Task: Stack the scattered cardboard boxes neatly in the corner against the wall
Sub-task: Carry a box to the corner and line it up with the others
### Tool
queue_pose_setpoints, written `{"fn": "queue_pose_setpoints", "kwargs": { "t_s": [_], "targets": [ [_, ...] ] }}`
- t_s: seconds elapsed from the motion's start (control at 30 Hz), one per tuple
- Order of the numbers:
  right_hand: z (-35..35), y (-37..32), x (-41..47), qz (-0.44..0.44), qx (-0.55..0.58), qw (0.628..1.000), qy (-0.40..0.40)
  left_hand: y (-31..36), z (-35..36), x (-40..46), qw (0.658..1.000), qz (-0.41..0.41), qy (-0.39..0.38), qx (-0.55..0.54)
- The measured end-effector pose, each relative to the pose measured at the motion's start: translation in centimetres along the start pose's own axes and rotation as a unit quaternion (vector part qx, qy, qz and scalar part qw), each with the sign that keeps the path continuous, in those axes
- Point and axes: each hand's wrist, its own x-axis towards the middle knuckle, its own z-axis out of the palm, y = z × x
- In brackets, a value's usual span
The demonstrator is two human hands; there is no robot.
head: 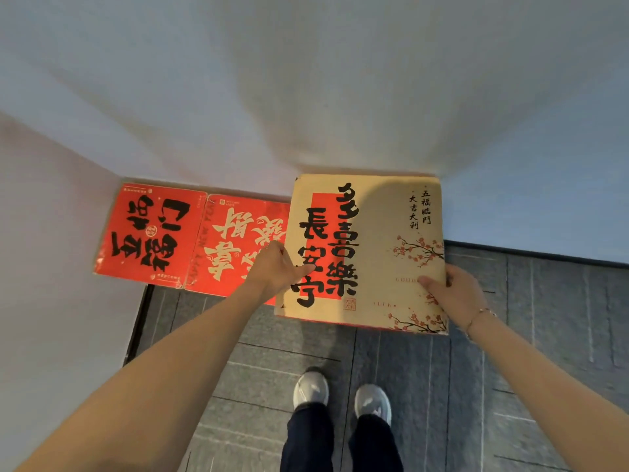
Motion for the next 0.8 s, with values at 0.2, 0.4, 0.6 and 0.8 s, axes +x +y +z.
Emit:
{"fn": "queue_pose_setpoints", "kwargs": {
  "t_s": [0.2,0.4,0.6,0.8],
  "targets": [
    [3.5,4.1,3.3,0.020,-0.015,1.000,0.000,-3.6,3.2,3.5,1.000,0.013,0.011,0.011],
    [6.6,7.6,6.3,0.044,0.008,0.999,-0.001,-6.1,5.8,7.0,0.999,0.034,0.027,0.001],
    [9.8,9.2,9.0,0.042,0.044,0.998,0.007,-8.2,7.5,10.2,0.998,0.044,0.052,-0.008],
    [12.2,9.8,10.6,0.039,0.069,0.996,0.030,-9.6,8.0,12.6,0.995,0.075,0.073,0.006]
  ]
}}
